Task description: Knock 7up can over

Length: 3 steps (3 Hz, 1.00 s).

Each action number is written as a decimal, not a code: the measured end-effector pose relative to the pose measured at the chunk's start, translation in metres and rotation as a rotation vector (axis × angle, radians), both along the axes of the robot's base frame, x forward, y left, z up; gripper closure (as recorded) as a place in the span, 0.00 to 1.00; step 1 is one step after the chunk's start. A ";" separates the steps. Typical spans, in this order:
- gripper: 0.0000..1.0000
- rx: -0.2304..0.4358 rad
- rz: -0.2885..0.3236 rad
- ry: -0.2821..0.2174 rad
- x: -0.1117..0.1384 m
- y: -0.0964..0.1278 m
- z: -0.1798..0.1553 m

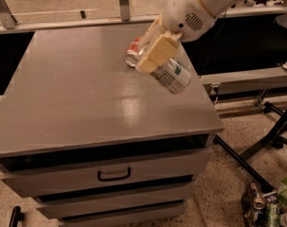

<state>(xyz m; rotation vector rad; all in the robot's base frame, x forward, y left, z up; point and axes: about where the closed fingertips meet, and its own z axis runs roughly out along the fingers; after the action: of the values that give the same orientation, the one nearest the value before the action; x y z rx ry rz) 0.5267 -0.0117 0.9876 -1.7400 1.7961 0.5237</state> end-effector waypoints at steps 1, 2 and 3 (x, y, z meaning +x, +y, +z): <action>1.00 -0.046 0.037 0.075 -0.011 -0.001 -0.045; 0.92 -0.081 0.078 0.102 -0.013 0.012 -0.076; 0.77 -0.086 0.085 0.105 -0.013 0.015 -0.080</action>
Offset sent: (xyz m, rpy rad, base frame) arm -0.0115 0.0294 -0.1133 -0.1314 0.1280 0.1301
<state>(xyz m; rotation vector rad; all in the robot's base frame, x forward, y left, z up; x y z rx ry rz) 0.5136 0.0037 0.9072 -1.8858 1.8472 0.5912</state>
